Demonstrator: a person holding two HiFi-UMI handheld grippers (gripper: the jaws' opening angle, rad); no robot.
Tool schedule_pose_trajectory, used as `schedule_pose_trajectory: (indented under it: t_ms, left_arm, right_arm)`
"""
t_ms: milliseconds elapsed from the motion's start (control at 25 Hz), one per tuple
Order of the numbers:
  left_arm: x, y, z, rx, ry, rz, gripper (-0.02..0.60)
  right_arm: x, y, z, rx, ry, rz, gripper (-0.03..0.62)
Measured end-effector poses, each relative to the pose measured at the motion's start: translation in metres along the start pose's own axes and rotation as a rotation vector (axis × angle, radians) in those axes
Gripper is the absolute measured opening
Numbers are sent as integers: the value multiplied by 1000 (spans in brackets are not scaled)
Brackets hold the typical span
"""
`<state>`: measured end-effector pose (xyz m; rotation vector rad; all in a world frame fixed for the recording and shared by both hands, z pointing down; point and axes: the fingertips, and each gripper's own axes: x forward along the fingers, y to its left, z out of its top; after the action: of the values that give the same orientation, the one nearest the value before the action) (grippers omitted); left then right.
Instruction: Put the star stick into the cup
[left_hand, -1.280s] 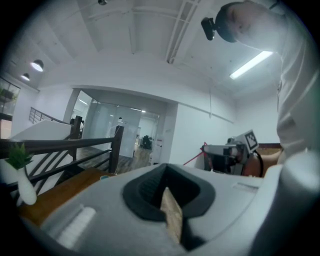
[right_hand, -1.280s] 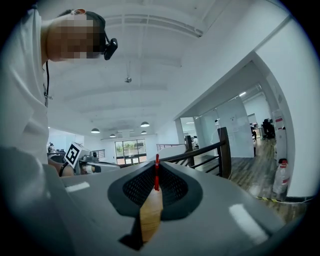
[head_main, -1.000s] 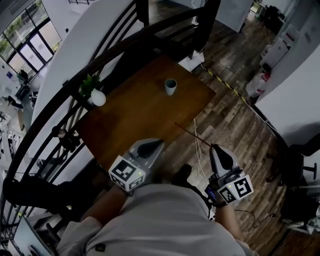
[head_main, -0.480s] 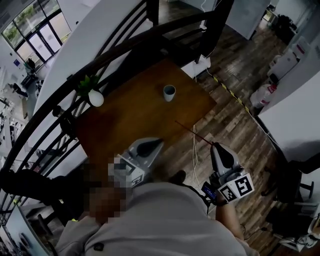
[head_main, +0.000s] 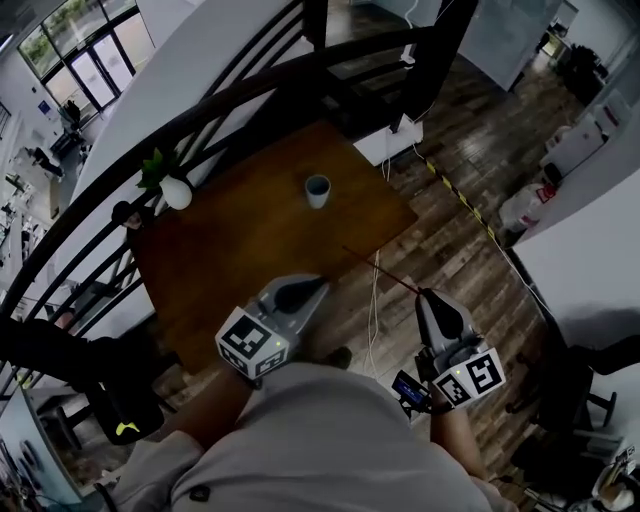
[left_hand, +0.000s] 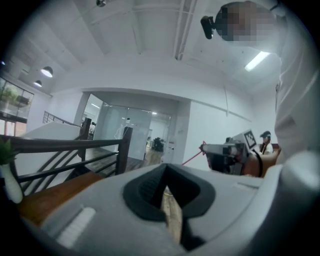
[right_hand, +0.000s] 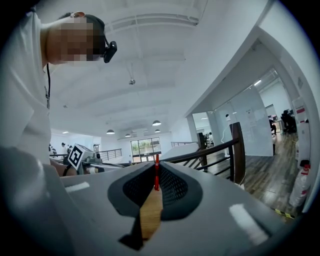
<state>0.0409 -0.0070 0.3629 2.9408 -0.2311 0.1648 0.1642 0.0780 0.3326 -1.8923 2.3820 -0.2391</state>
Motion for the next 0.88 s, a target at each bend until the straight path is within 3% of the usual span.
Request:
schedule_pose_trajectory:
  t_ms: [520, 880]
  left_arm:
    - [27, 22, 2, -15, 18, 42, 3]
    - [37, 77, 9, -2, 35, 65, 3]
  right_arm:
    - [22, -47, -1, 60, -5, 33, 25]
    - [72, -66, 6, 50, -6, 39, 25]
